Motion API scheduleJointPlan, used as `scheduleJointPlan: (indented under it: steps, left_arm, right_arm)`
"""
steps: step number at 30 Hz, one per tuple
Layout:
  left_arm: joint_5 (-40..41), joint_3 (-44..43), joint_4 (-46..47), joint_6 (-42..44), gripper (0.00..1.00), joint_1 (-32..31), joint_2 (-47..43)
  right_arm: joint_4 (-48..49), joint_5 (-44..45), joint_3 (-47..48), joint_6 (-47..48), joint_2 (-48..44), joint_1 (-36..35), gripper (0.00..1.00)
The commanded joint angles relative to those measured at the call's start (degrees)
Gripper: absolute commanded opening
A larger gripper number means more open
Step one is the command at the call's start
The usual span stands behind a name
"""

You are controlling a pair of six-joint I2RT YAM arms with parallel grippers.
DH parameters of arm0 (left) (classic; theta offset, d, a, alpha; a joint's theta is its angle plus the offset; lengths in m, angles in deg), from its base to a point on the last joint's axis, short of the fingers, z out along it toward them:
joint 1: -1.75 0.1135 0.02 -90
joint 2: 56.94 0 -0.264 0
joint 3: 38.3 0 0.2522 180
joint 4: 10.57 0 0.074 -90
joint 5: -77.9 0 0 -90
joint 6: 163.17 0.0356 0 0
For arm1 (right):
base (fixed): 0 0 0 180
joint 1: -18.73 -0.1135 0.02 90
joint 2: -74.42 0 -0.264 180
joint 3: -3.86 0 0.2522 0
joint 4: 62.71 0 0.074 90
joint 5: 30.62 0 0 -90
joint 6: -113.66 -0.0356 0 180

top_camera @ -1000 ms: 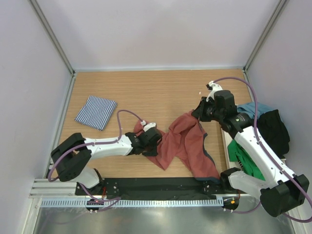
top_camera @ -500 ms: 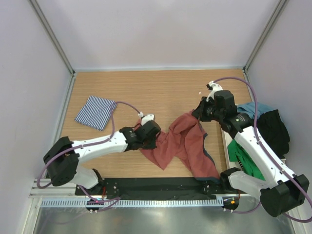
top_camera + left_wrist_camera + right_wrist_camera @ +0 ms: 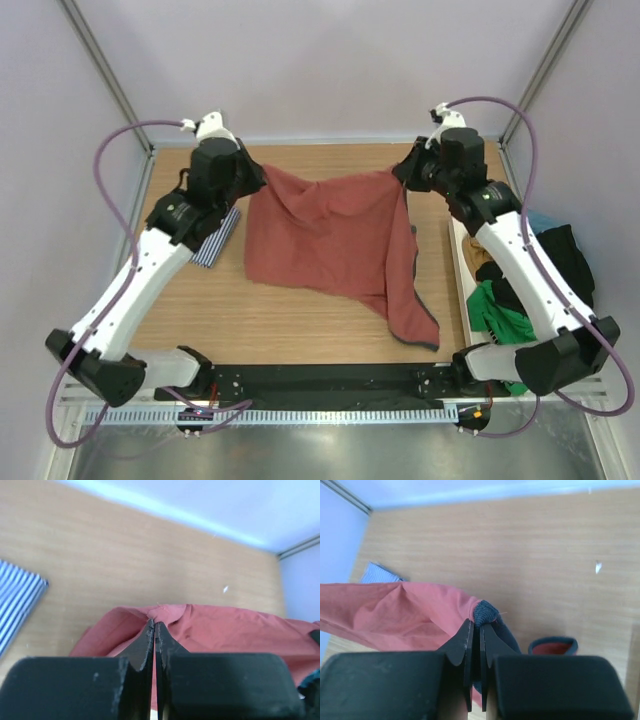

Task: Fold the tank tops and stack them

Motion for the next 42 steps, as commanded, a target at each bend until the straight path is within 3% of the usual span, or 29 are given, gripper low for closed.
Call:
scheduleJointPlan:
  steps: [1, 10, 16, 18, 24, 27, 31, 34, 37, 38, 39, 41, 42]
  left_arm:
    - [2.6, -4.0, 1.7, 6.9, 0.0, 0.3, -9.4]
    - [-1.8, 9.5, 13.3, 10.0, 0.0, 0.3, -41.1]
    - [-0.8, 11.0, 14.3, 9.7, 0.0, 0.2, -46.3]
    - [1.6, 8.2, 14.1, 10.1, 0.0, 0.3, -42.6]
    - [13.3, -2.5, 8.0, 11.3, 0.0, 0.3, -25.5]
    - [19.8, -1.7, 8.1, 11.2, 0.0, 0.3, -18.0]
    - [19.9, 4.7, 12.0, 7.7, 0.0, 5.2, -7.5]
    - [13.6, 7.1, 13.2, 1.1, 0.0, 10.4, 2.8]
    - [6.8, 4.6, 14.7, -2.5, 0.0, 16.4, 12.8]
    - [4.3, 3.0, 14.4, -2.5, 0.08, 17.0, 15.6]
    - [1.3, 1.0, 13.3, -1.8, 0.2, 17.8, 17.9]
    - [1.6, -5.8, 7.1, -0.5, 0.65, 17.9, 23.5]
    - [2.5, -7.4, 5.1, -0.5, 0.7, 17.9, 24.3]
  right_arm:
    - [6.0, -2.3, 4.9, 1.5, -7.0, 0.1, 0.01]
    - [17.1, -15.8, -11.6, 2.7, -36.4, 0.1, 0.02]
    - [14.8, -15.7, -12.6, 2.8, -43.0, 0.1, 0.02]
    - [13.0, -13.9, -10.9, 3.2, -41.3, 0.1, 0.02]
    - [4.0, -5.6, 3.9, 4.8, -23.3, 0.1, 0.01]
    - [4.1, -4.6, 4.1, 3.6, -13.6, 0.1, 0.01]
    - [11.7, -0.7, -0.1, 0.7, -2.7, 0.1, 0.04]
    - [15.3, 1.6, 1.1, 0.0, 7.1, 0.1, 0.15]
    - [14.0, 3.6, 6.0, -0.6, 15.5, 0.4, 0.44]
    - [13.0, 3.4, 6.9, -0.8, 16.5, 0.4, 0.53]
    - [13.1, 2.8, 7.2, -1.1, 16.8, 0.4, 0.69]
    - [13.9, 2.6, 4.5, -1.3, 15.6, 0.4, 0.69]
    - [13.9, 2.6, 3.4, -1.2, 13.7, 0.4, 0.7]
